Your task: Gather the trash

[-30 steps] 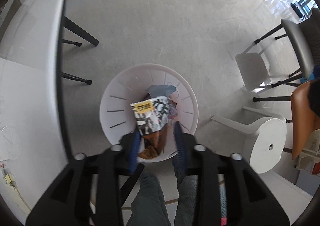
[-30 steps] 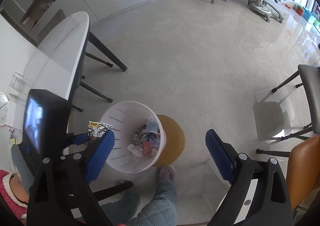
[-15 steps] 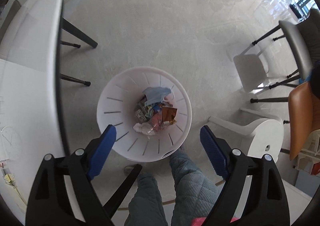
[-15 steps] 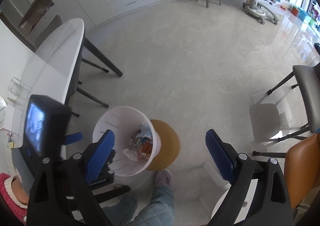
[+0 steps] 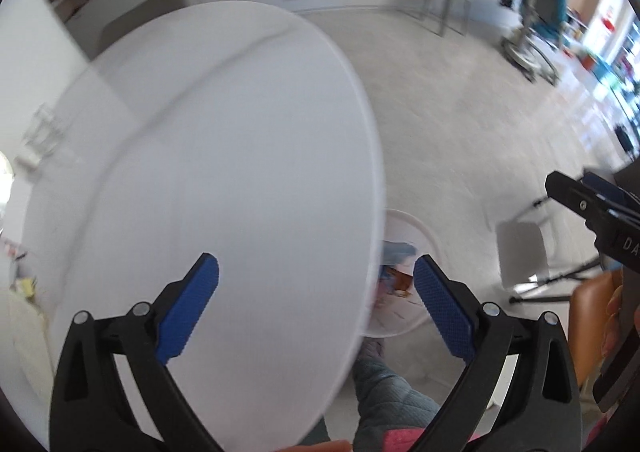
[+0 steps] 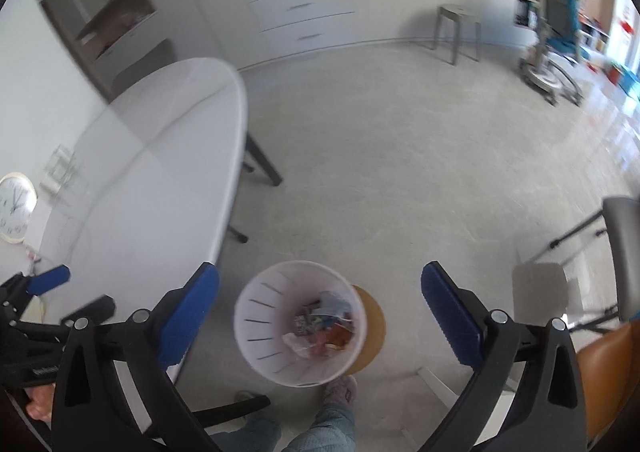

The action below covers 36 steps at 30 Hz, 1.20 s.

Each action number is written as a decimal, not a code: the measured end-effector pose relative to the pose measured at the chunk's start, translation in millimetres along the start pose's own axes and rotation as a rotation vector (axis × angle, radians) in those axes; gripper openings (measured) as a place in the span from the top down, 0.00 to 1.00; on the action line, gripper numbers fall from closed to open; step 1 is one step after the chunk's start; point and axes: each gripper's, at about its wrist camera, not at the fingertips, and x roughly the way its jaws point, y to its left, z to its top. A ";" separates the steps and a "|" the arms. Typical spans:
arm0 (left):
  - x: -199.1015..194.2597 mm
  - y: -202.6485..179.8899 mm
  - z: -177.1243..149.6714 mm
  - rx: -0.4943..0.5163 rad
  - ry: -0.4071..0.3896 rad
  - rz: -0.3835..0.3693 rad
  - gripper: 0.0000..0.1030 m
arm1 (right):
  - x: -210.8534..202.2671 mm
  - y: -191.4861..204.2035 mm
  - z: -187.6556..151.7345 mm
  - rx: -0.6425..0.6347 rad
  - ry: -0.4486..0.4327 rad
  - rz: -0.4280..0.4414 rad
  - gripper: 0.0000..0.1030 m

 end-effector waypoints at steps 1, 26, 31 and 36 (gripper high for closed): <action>-5.4 14.5 -2.5 -0.023 -0.006 0.020 0.09 | 3.6 15.3 2.6 -0.026 0.006 0.018 0.02; -133.7 201.4 -35.5 -0.382 -0.262 0.212 0.08 | -44.5 281.3 35.0 -0.454 -0.076 0.180 0.02; -169.5 219.2 -30.0 -0.406 -0.342 0.234 0.08 | -88.4 305.9 58.6 -0.478 -0.178 0.217 0.02; -184.6 229.9 -31.3 -0.420 -0.363 0.232 0.08 | -114.6 318.9 68.4 -0.472 -0.226 0.244 0.02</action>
